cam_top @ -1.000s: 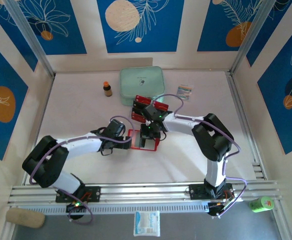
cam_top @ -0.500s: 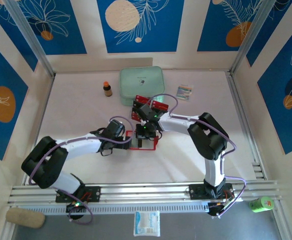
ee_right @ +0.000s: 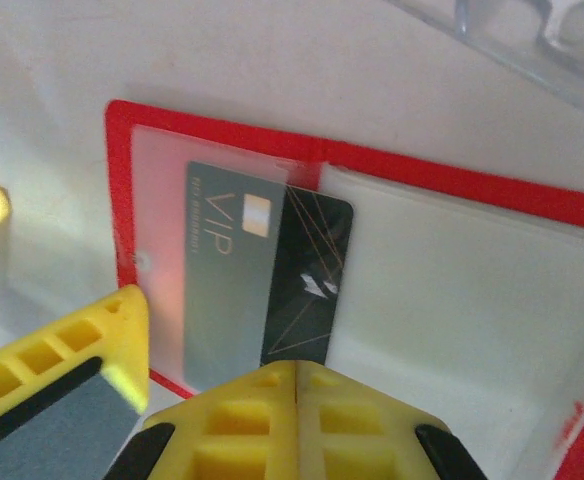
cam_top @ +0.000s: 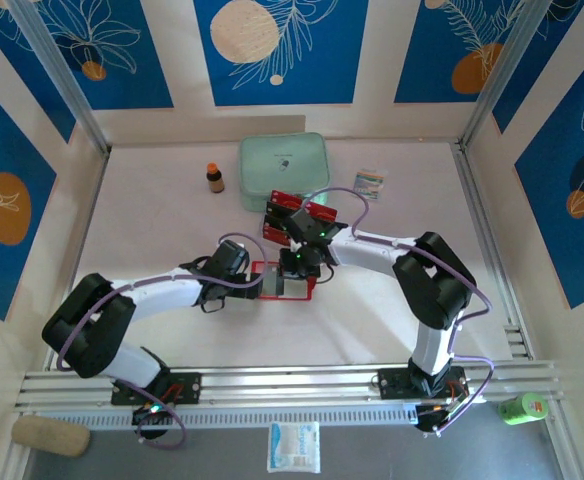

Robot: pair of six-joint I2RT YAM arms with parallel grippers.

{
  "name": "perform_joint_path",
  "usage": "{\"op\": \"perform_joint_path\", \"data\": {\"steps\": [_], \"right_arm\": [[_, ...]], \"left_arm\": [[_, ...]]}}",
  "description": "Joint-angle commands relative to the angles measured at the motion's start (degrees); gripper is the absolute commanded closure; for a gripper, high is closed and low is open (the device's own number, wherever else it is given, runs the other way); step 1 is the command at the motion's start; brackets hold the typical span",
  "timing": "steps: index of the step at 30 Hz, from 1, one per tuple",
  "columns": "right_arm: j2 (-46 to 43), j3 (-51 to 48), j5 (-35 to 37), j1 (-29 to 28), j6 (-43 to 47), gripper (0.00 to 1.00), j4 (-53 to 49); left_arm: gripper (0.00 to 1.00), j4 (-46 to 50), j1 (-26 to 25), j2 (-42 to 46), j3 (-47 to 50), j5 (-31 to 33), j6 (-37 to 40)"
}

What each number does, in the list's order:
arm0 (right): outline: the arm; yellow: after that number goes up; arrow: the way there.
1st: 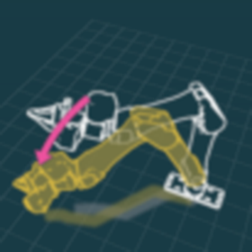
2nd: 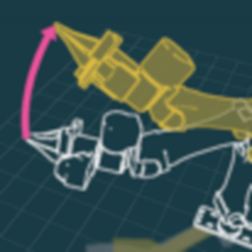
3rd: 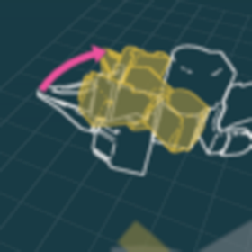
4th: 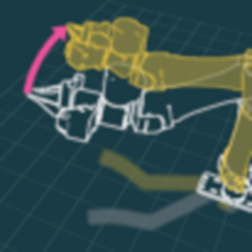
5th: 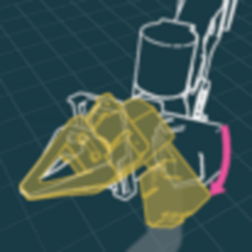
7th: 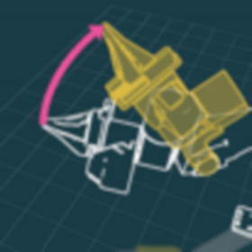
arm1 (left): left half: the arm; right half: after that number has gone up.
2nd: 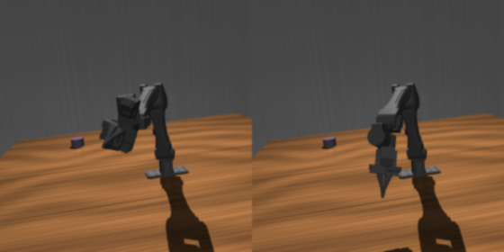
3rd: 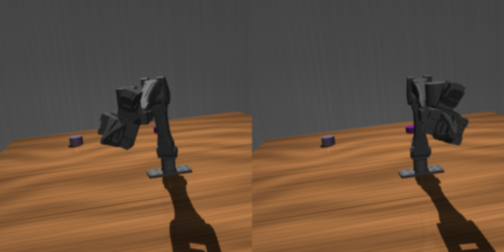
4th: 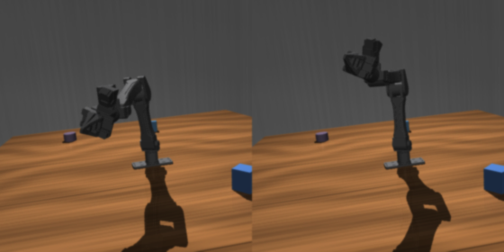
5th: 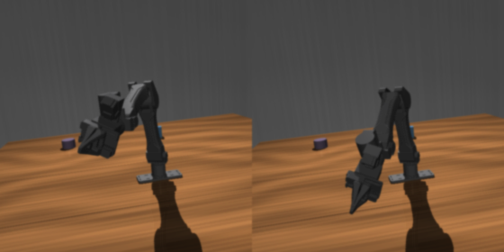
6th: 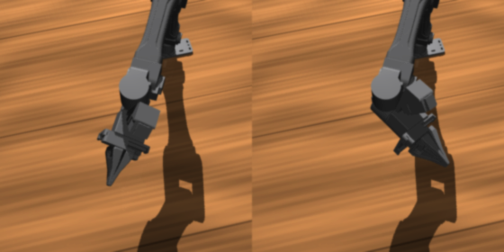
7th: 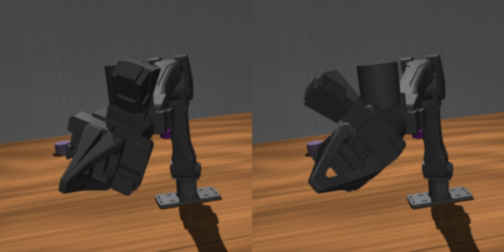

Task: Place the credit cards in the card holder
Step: Insert the credit card into the card slot.

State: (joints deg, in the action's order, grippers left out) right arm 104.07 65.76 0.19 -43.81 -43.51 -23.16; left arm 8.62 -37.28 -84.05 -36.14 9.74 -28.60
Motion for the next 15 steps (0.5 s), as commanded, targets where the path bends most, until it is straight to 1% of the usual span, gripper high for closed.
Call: {"op": "perform_joint_path", "data": {"steps": [1, 15], "right_arm": [[1.5, -0.4, -0.4, -0.5, -0.4, 1.0, 0.3], [6.0, 2.7, -1.1, -2.3, -0.1, 1.0, -0.9]], "left_arm": [[0.0, 1.8, 0.7, -0.6, 1.9, -1.4, -1.3], [0.0, 1.5, 0.6, -0.7, 2.1, -1.6, -1.3]]}}
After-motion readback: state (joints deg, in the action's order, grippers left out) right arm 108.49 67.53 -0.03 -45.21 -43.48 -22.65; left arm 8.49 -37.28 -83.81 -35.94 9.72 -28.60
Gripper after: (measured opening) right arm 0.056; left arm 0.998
